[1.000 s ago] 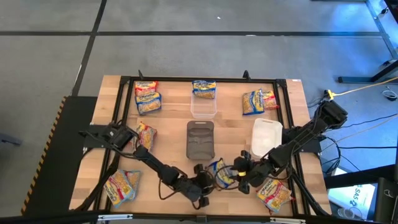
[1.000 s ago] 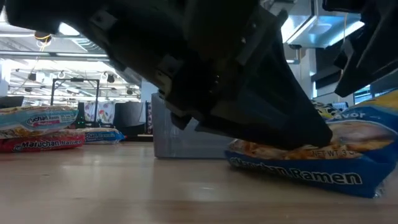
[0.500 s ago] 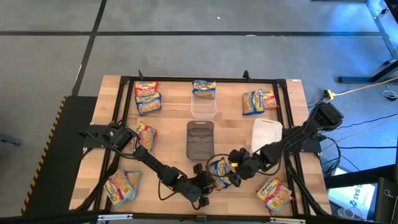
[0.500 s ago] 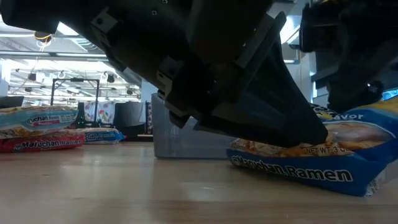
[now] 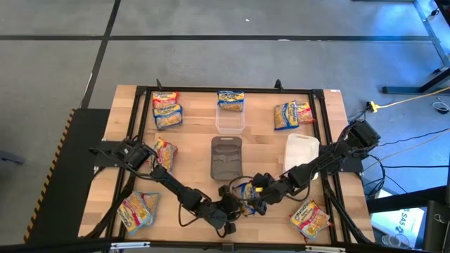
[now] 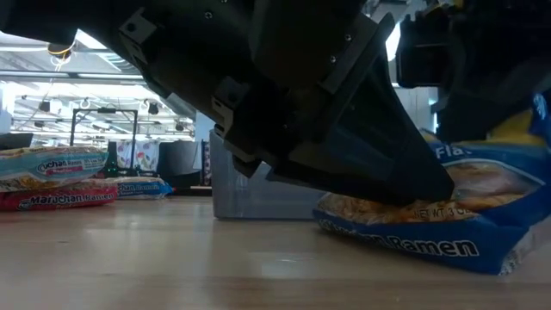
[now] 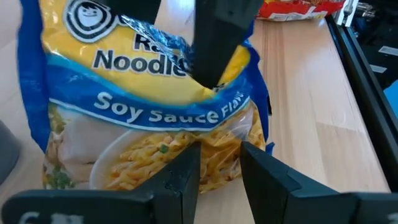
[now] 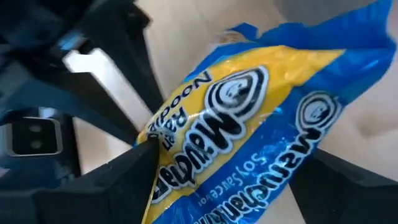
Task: Sort Maruchan noodles
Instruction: Put the blue noodle pack into the transparent bin
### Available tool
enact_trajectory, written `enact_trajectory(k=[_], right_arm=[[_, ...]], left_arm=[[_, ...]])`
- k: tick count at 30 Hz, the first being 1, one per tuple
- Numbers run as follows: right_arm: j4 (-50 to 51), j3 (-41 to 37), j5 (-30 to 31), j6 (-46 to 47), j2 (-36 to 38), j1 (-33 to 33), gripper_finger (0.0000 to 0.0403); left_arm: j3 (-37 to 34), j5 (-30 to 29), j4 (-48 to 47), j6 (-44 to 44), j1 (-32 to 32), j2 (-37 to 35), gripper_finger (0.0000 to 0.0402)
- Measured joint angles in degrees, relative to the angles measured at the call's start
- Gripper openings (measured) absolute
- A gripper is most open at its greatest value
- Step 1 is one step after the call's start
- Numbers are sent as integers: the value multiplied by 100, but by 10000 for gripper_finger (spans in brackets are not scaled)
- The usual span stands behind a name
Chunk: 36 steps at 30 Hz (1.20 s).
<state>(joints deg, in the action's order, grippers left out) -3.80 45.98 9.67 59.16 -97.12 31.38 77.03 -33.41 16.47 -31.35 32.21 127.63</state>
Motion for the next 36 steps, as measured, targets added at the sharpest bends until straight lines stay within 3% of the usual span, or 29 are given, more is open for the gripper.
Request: enact_trajectory(k=[13, 20, 24, 36], right_arm=[[-263, 0, -1207, 194, 83, -289, 273], [-18, 0, -2716, 191, 83, -527, 275], [35, 0, -2702, 283, 83, -527, 275], [-510, 0, -1401, 548, 83, -516, 276]], left_arm=[[0, 9, 20, 0, 0, 0, 108], [0, -13, 20, 0, -11, 0, 108], [0, -15, 26, -2, -11, 0, 108], [0, -37, 33, -4, -32, 0, 108]])
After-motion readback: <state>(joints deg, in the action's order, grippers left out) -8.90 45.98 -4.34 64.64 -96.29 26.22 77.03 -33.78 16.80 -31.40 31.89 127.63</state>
